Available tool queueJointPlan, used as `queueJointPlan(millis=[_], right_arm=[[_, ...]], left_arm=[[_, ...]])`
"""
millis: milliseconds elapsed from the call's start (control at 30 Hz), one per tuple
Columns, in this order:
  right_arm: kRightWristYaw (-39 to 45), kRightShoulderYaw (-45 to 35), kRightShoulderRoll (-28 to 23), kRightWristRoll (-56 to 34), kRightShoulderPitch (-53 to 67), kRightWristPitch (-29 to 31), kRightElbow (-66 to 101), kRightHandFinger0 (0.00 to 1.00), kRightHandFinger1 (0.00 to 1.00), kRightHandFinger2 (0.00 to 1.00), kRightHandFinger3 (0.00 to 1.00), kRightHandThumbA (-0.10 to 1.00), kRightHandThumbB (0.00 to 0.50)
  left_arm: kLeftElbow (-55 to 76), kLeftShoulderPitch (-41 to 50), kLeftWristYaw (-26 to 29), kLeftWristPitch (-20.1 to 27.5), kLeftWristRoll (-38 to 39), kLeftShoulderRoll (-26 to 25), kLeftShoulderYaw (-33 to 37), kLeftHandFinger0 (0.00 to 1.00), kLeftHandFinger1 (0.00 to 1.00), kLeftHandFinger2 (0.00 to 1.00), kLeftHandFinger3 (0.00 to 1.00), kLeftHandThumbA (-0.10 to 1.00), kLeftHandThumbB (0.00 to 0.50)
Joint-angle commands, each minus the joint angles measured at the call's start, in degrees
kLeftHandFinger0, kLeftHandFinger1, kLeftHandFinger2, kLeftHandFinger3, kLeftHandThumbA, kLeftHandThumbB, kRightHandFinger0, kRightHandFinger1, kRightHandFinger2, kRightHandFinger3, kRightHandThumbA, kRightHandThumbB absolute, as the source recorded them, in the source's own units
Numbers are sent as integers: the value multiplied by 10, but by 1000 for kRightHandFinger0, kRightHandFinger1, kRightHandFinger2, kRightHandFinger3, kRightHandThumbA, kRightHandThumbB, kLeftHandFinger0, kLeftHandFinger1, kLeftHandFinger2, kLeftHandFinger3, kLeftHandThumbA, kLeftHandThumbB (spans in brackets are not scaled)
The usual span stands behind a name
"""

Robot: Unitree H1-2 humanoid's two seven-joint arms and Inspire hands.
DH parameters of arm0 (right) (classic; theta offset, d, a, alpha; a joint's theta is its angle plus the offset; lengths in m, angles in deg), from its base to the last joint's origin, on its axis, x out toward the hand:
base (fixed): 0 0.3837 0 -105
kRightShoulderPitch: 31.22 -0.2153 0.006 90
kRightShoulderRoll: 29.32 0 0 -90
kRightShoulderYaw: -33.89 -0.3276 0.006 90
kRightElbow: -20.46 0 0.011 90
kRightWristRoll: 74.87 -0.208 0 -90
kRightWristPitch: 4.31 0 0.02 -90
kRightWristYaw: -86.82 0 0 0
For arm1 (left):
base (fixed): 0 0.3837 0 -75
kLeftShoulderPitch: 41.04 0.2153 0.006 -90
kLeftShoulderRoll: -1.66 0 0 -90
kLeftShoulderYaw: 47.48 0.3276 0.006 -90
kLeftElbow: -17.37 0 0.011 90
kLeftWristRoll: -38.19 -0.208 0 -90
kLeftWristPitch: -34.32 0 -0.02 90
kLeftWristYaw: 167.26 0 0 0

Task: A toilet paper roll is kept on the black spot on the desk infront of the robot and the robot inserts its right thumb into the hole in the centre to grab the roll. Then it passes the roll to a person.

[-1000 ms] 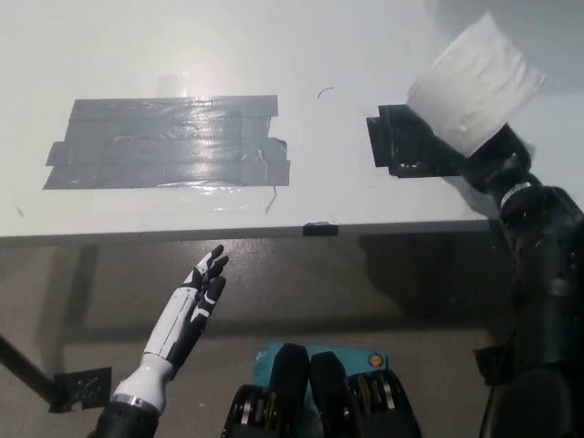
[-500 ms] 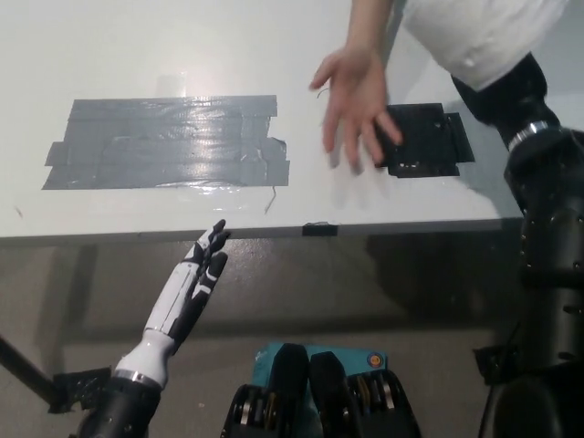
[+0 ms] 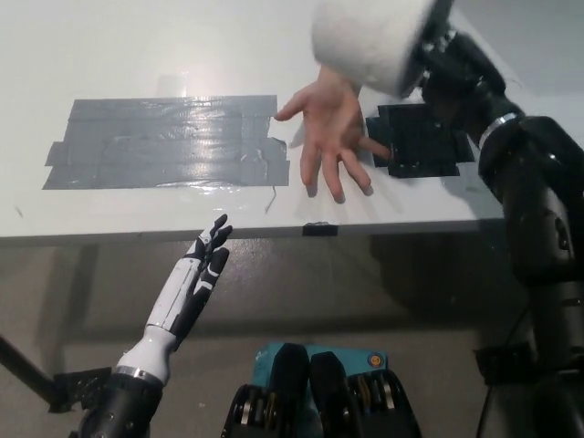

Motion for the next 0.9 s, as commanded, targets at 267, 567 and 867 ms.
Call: queueJointPlan(millis=[267, 567, 867], right_arm=[[-57, 155, -58, 228, -140, 139, -189, 247, 699, 949, 875, -100, 166], [-70, 182, -46, 274, -160, 158, -227, 181, 597, 909, 826, -100, 176], [-14, 211, -43, 306, -163, 144, -203, 378, 526, 709, 833, 192, 338]], left_arm=[[13, -14, -4, 2, 9, -2, -3, 1000, 1000, 1000, 1000, 933, 0], [13, -21, -6, 2, 7, -3, -1, 1000, 1000, 1000, 1000, 901, 0], [18, -25, -8, -6, 6, -3, 1, 1000, 1000, 1000, 1000, 887, 0]])
